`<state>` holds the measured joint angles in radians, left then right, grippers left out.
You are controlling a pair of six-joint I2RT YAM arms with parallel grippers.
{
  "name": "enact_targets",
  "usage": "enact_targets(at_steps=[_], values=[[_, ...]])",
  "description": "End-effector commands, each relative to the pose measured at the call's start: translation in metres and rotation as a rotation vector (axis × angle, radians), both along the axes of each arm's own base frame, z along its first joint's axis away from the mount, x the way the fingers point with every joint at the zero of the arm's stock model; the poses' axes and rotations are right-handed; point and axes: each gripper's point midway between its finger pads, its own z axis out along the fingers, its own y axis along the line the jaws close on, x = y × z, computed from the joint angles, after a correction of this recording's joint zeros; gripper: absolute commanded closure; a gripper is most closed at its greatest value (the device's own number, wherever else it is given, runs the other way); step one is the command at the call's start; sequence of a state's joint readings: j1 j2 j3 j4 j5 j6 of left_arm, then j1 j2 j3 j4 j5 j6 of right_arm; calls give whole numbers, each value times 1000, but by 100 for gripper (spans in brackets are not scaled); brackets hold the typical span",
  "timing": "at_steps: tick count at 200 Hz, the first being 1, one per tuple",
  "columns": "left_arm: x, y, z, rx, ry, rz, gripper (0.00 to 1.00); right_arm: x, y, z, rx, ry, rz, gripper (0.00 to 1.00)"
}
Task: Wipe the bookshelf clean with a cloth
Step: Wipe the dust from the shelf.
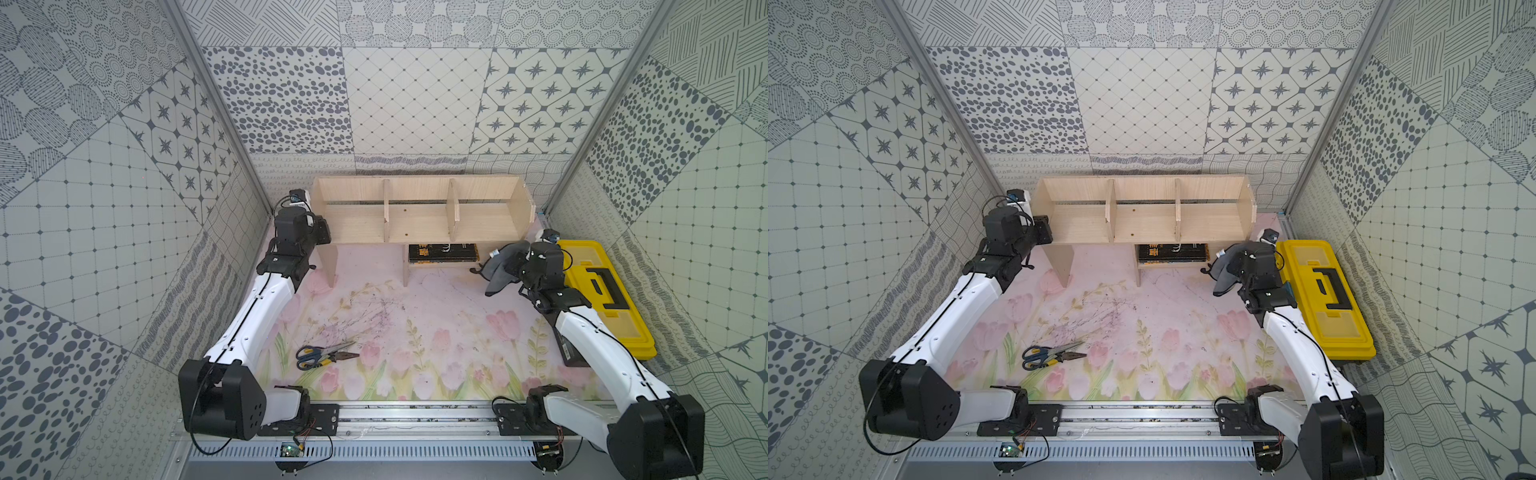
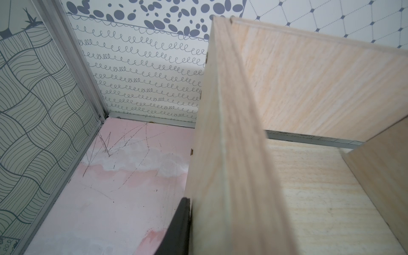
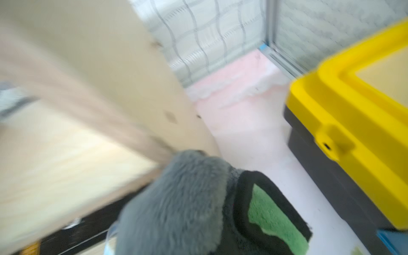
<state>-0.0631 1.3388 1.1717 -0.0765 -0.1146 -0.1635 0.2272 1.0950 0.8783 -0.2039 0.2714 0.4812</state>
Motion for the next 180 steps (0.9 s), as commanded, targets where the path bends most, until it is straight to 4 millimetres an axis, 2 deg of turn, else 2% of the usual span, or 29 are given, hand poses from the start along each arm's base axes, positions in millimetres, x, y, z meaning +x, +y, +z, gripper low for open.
enact_targets(at_steps=[1, 26, 45, 82, 111, 123, 136, 167, 180], values=[[-5, -15, 0, -254, 15, -8, 100, 0, 34, 39, -79, -103, 73, 100], [-6, -16, 1, -255, 8, -11, 100, -2, 87, 51, -99, -137, 162, 100], [-6, -15, 2, -258, 7, -7, 100, -3, 135, 49, -106, -147, 236, 100], [-7, -15, 3, -270, 2, -3, 100, -4, 241, 45, -148, -174, 388, 100], [-7, -16, 1, -284, 5, -4, 100, 0, 302, 41, -155, -179, 465, 100], [-8, -15, 1, -283, 5, -2, 100, 3, 314, 42, -155, -178, 472, 100], [-8, -15, 2, -282, 0, 0, 100, 4, 317, 42, -142, -178, 468, 100], [-9, -15, 3, -281, -3, -4, 100, -1, 286, 33, -159, -174, 404, 100], [-8, -17, 2, -286, 0, -7, 100, -3, 275, 18, -162, -143, 405, 100]])
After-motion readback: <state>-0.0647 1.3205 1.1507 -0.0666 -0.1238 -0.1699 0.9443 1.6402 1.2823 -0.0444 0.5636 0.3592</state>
